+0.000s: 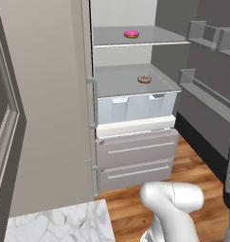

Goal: Take the donuts from the fridge and place them on the empty tray on the dining counter.

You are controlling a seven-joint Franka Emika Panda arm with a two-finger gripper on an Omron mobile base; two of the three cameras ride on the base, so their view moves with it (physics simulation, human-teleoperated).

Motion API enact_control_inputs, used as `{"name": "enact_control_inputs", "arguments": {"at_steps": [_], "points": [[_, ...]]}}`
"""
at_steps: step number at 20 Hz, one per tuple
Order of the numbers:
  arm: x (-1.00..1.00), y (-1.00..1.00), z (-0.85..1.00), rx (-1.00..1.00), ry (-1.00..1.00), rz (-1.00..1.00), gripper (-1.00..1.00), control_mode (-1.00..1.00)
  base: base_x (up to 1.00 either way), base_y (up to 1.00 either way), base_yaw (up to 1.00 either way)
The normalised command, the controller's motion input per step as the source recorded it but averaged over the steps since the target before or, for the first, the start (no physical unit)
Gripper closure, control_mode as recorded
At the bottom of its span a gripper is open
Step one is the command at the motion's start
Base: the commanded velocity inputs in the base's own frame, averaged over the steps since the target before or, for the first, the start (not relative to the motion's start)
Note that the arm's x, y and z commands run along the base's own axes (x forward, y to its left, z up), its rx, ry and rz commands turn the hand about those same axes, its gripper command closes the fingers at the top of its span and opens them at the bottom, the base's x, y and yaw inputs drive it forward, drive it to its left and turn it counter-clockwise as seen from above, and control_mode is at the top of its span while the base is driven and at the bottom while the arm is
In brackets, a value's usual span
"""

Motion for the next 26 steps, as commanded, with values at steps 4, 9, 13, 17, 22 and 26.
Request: {"name": "enact_control_inputs", "arguments": {"at_steps": [4, 9, 13, 17, 22, 26], "points": [[0.1, 0.85, 0.0, 0.0, 0.13, -0.1, -1.0, -1.0, 0.0, 0.0, 0.0], [0.06, 0.31, 0.29, 0.11, 0.21, -0.1, -1.0, -1.0, 0.0, 0.0, 0.0], [0.0, -0.05, 0.14, 0.07, 0.08, 0.02, -1.0, 1.0, 0.37, -0.12, 0.03], [0.0, 0.0, 0.0, 0.0, 0.0, 0.0, -1.0, 1.0, 0.89, -0.08, 0.15], [0.0, 0.0, 0.0, 0.0, 0.0, 0.0, -1.0, 1.0, 0.74, -0.26, 0.14], [0.0, 0.0, 0.0, 0.0, 0.0, 0.0, -1.0, 1.0, 0.7, -0.31, 0.1]]}}
